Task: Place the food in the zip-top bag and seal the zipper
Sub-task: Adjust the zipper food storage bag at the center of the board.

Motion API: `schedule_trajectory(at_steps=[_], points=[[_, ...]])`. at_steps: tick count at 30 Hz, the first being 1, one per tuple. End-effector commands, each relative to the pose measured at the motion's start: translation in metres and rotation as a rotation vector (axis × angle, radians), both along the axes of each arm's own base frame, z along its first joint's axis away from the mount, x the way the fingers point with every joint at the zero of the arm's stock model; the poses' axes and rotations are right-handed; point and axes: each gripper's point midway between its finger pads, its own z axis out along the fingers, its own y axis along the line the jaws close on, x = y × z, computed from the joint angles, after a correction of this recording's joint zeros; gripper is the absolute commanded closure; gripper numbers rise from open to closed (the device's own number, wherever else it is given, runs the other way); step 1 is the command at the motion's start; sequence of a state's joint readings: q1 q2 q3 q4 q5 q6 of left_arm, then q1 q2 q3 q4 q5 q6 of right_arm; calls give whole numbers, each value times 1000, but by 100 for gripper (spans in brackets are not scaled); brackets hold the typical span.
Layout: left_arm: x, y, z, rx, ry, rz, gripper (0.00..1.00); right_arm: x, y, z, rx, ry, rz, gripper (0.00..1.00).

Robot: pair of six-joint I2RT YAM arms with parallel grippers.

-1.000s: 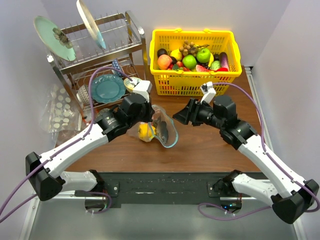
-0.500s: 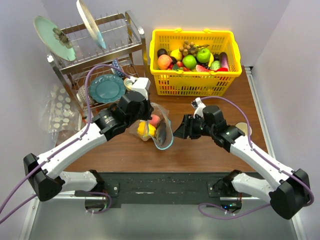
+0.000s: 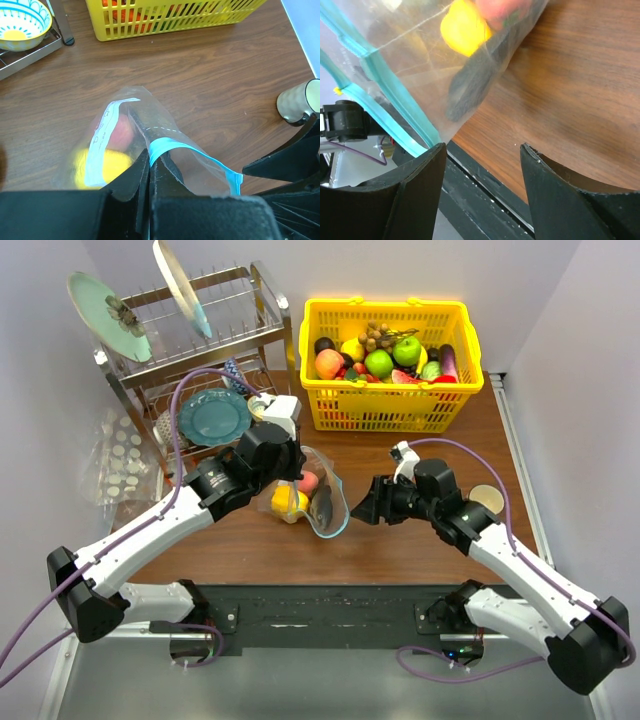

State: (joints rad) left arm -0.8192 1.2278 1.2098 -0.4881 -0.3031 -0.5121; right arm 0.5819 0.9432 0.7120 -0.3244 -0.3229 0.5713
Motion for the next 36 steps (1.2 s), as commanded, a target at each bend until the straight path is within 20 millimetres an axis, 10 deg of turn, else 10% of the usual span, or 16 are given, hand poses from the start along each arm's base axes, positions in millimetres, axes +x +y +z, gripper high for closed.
schedule_trajectory(at_steps=[1, 19, 27, 36], points=[[5, 3, 31, -45, -76, 17, 100, -5, 9, 19, 83, -90, 68, 38], [8, 1, 29, -25, -72, 15, 100, -1, 35, 34, 121, -148, 169, 43], [7, 3, 31, -17, -74, 15, 100, 10, 39, 38, 106, -143, 150, 96], [-2, 8, 30, -17, -60, 1, 100, 47, 34, 165, 65, -369, 65, 100]])
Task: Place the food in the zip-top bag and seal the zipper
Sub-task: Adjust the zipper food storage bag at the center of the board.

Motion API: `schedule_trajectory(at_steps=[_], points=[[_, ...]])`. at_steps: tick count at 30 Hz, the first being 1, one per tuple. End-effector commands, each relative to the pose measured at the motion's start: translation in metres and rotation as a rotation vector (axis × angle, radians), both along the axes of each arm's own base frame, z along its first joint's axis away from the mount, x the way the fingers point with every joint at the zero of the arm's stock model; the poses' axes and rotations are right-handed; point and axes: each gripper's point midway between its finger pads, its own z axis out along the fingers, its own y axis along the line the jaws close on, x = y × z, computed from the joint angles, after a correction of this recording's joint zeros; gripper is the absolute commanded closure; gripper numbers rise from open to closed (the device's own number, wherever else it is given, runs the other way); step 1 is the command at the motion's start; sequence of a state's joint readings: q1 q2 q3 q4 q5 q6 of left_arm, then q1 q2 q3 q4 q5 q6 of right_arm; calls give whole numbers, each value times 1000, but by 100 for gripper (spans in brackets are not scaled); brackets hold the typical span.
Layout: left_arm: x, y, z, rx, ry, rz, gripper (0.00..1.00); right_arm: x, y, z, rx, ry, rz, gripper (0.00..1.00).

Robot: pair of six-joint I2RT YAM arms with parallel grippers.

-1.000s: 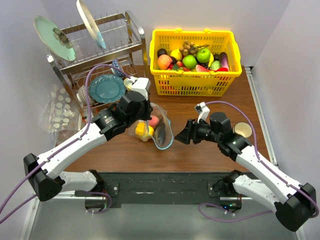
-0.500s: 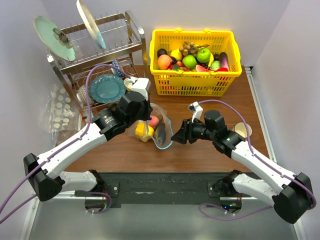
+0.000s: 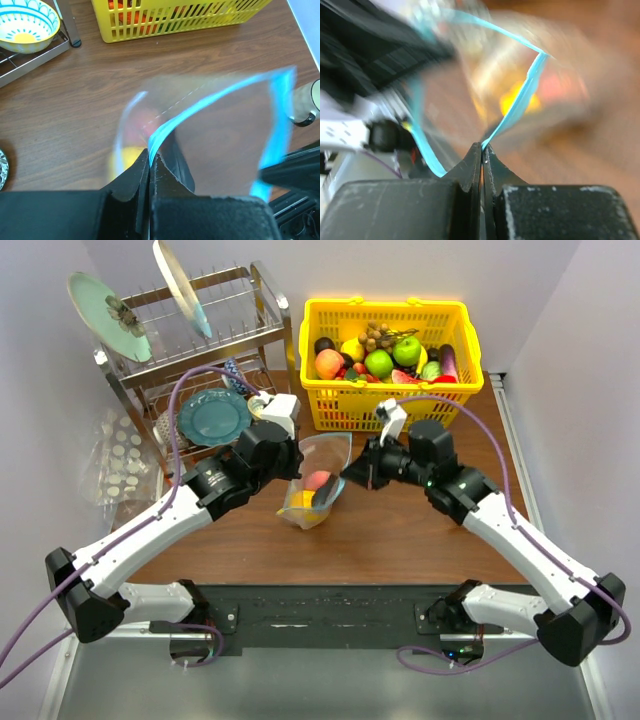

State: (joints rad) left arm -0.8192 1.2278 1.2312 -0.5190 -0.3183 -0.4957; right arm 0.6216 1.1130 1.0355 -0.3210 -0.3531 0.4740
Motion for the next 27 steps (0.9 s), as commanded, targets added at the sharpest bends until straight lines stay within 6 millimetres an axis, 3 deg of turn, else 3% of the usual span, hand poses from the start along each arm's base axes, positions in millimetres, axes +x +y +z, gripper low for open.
schedule_trajectory(at_steps=[1, 3, 4, 8, 13, 15, 16, 18, 19, 23, 24, 26, 27], points=[[-4, 2, 22, -50, -40, -14, 100, 13, -7, 83, 33, -182, -49, 100], [-8, -2, 17, -67, -25, -38, 100, 18, -7, 98, 55, -214, -69, 100], [-11, -4, 8, -62, -5, -52, 100, 20, -6, 96, 58, -211, -71, 100], [-14, 2, 11, -35, -1, -52, 100, 27, 2, 59, 17, -107, -71, 100], [-18, 14, 27, 11, -41, -63, 100, 16, 6, 18, 20, 8, -54, 100], [-21, 16, 18, 31, -22, -69, 100, 12, 10, 9, 49, 45, -48, 79], [-22, 17, 13, 43, -12, -72, 100, 11, 11, 7, 55, 60, -44, 50], [-25, 22, 6, 64, -3, -73, 100, 9, 11, 6, 55, 78, -42, 36], [-23, 26, 5, 86, -10, -59, 100, 9, 9, 8, 49, 76, -53, 31], [-17, 51, 15, 185, -42, 19, 100, 17, -12, 23, -20, 19, -147, 29], [-16, 55, 21, 194, -54, 32, 100, 20, -15, 39, -16, -13, -164, 29], [-14, 61, 25, 214, -74, 48, 100, 21, -24, 44, -58, -34, -188, 27], [-14, 61, 20, 224, -70, 45, 100, 25, -28, 58, -57, -66, -214, 22]])
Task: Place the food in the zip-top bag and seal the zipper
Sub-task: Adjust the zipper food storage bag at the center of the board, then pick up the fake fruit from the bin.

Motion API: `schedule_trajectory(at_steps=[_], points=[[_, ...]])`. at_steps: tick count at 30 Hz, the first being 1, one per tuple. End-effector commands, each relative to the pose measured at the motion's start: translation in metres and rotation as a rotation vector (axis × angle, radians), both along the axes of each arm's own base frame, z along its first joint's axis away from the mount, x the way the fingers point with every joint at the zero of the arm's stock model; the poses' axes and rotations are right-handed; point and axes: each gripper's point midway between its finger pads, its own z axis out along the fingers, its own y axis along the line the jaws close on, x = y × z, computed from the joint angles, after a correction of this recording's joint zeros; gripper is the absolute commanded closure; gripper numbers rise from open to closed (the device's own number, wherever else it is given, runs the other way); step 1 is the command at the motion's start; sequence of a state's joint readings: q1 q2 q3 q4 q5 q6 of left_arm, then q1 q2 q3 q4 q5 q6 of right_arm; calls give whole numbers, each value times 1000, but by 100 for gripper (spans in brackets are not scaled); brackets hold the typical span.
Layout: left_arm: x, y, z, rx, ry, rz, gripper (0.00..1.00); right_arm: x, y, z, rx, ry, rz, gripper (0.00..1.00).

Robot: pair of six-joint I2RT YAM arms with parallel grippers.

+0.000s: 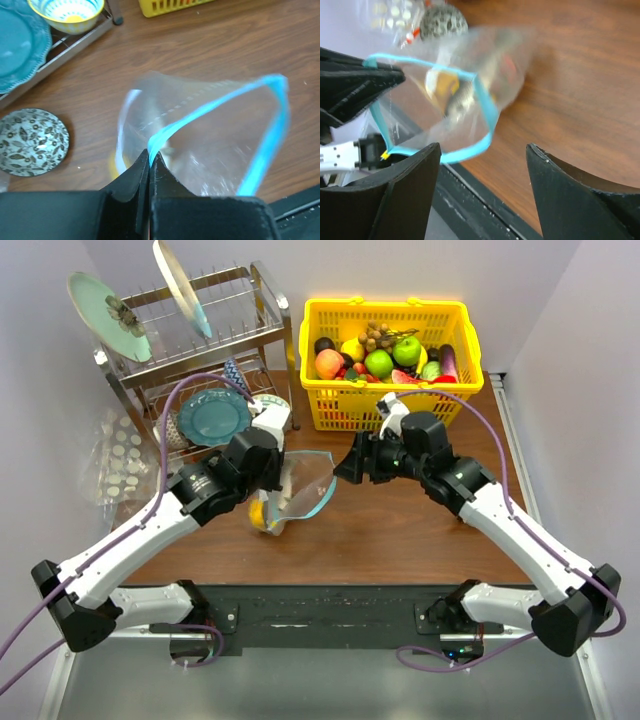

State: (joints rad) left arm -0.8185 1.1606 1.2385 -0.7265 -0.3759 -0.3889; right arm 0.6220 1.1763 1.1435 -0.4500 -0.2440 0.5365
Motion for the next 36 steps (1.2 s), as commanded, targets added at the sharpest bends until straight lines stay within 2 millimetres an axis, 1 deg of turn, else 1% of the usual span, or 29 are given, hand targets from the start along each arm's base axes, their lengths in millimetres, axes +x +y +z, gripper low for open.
schedule_trajectory(at_steps=[1, 2, 3, 4, 5, 6, 8, 10, 11, 12, 14, 15, 17, 18, 20, 21, 22, 23, 24, 25, 26, 27, 28, 29, 30, 32, 34, 35, 36], points=[[7, 15, 28, 23, -102, 26, 100, 11, -24, 63, -24, -165, -102, 18], [7, 13, 29, 7, -115, 16, 100, 12, -28, 64, -39, -163, -118, 15], [5, 11, 16, 20, -96, -8, 100, 18, -36, 71, -55, -180, -173, 10], [1, 6, 12, 22, -89, -53, 100, 19, -39, 74, -57, -175, -197, 6], [0, 4, 10, 17, -91, -68, 100, 20, -44, 70, -83, -159, -217, 6], [-1, 5, 4, 24, -84, -73, 100, 22, -47, 79, -83, -173, -236, 1], [0, 5, 6, 16, -109, -76, 100, 26, -55, 83, -109, -186, -278, 1], [1, 9, 0, 24, -123, -68, 100, 31, -60, 93, -109, -219, -312, 1], [1, 9, 6, 2, -152, -67, 100, 36, -63, 98, -96, -230, -351, 1], [1, 10, 2, 6, -156, -66, 100, 40, -66, 101, -92, -233, -388, 1], [5, 13, 7, -4, -192, -45, 100, 49, -72, 108, -82, -259, -450, 1], [5, 15, 3, 2, -195, -38, 100, 54, -69, 110, -90, -269, -445, 1], [8, 17, 8, 3, -231, -28, 100, 62, -68, 110, -126, -276, -448, 1], [9, 19, 5, 11, -235, -25, 100, 66, -66, 125, -122, -301, -444, 1], [11, 21, 9, 20, -269, -22, 100, 83, -58, 112, -212, -297, -412, 1], [12, 24, 3, 33, -271, -16, 100, 90, -59, 132, -200, -326, -435, 1], [13, 25, 3, 31, -282, -6, 100, 106, -49, 116, -247, -296, -419, 1], [12, 25, 1, 20, -291, -5, 100, 110, -49, 115, -273, -288, -405, 1], [12, 25, -1, 17, -292, -7, 100, 119, -46, 128, -247, -299, -399, 1], [11, 24, -3, 11, -290, -17, 100, 125, -43, 128, -240, -286, -381, 1], [11, 24, -7, 13, -288, -19, 100, 138, -35, 111, -251, -236, -358, 1], [10, 23, -9, 10, -284, -20, 100, 151, -41, 123, -205, -236, -370, 1], [10, 23, -12, 11, -277, -22, 100, 154, -35, 123, -157, -206, -324, 1], [10, 22, -16, 12, -271, -26, 100, 172, -33, 119, -121, -174, -347, 1], [9, 21, -17, 9, -270, -27, 100, 183, -41, 118, -90, -156, -359, 1], [9, 20, -21, 7, -269, -31, 100, 204, -36, 110, -48, -136, -355, 1], [11, 21, -22, 10, -269, -24, 100, 220, -34, 114, -32, -164, -363, 1], [11, 21, -22, 14, -269, -22, 100, 227, -30, 125, -14, -206, -358, 1], [12, 22, -25, 21, -266, -16, 100, 239, -24, 111, -22, -191, -347, 1]])
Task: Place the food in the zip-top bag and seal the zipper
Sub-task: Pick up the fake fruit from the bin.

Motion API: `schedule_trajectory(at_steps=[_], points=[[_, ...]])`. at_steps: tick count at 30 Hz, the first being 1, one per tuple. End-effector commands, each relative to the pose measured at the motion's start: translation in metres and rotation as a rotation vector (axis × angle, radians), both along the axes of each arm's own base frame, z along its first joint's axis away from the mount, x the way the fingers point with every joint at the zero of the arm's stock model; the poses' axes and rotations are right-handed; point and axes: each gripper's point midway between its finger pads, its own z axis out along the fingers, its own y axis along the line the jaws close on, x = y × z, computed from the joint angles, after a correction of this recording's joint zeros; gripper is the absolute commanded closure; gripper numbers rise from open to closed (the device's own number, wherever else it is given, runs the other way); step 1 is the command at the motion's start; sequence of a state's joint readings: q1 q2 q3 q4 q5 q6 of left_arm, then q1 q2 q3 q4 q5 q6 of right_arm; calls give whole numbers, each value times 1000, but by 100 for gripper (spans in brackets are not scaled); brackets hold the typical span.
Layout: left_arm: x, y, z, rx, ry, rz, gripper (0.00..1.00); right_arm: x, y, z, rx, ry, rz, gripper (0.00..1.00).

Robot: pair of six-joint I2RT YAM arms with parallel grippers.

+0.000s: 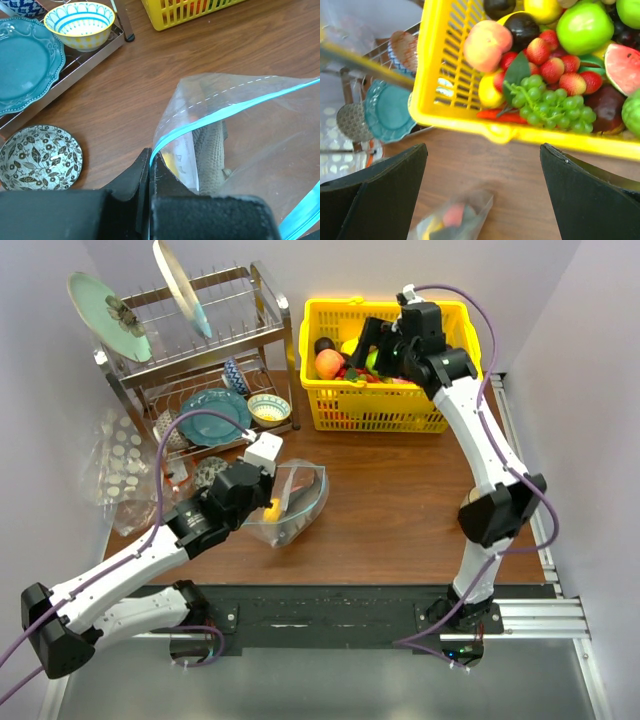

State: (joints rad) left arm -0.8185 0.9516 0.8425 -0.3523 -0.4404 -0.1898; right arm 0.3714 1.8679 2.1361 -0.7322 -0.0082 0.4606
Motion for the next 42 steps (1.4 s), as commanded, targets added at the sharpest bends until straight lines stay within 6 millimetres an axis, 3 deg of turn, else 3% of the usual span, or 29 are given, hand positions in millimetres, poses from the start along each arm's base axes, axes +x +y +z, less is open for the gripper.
schedule_trajectory(at_steps=[1, 2, 4, 6, 7, 8, 10, 13, 14, 20, 30, 34, 37, 39, 40, 42], points=[[10, 0, 13, -33, -59, 29, 100, 21, 30, 32, 99, -104, 87, 1], [10, 0, 13, -32, -61, 30, 100, 28, 34, 39, 111, -125, 84, 1], [10, 1, 13, -28, -65, 35, 100, 46, 42, 18, 112, -103, 83, 1], [12, 2, 12, -22, -65, 41, 100, 60, 46, 20, 138, -127, 74, 2], [12, 3, 10, -17, -65, 46, 100, 72, 50, 1, 138, -103, 70, 1], [13, 3, 11, -17, -69, 48, 100, 81, 52, 4, 162, -125, 62, 1], [14, 3, 10, -11, -68, 50, 100, 96, 57, -19, 181, -100, 53, 1], [15, 2, 11, -9, -68, 47, 100, 115, 64, -31, 254, -102, 48, 1], [15, 3, 11, -5, -65, 47, 100, 125, 70, -45, 281, -89, 44, 2], [14, 10, 13, -9, -80, 72, 100, 147, 85, -88, 357, -27, 25, 6], [12, 9, 15, -15, -83, 61, 100, 171, 84, -120, 372, -34, -42, 7], [12, 11, 15, -13, -86, 66, 100, 176, 90, -129, 407, -27, -44, 24], [12, 12, 16, -15, -89, 69, 100, 174, 95, -135, 428, -10, -20, 51], [12, 12, 17, -15, -90, 71, 100, 171, 97, -131, 434, -10, 2, 57], [12, 12, 16, -14, -89, 69, 100, 169, 96, -113, 448, -40, 8, 59], [11, 12, 16, -14, -89, 69, 100, 163, 94, -110, 444, -37, 5, 61]])
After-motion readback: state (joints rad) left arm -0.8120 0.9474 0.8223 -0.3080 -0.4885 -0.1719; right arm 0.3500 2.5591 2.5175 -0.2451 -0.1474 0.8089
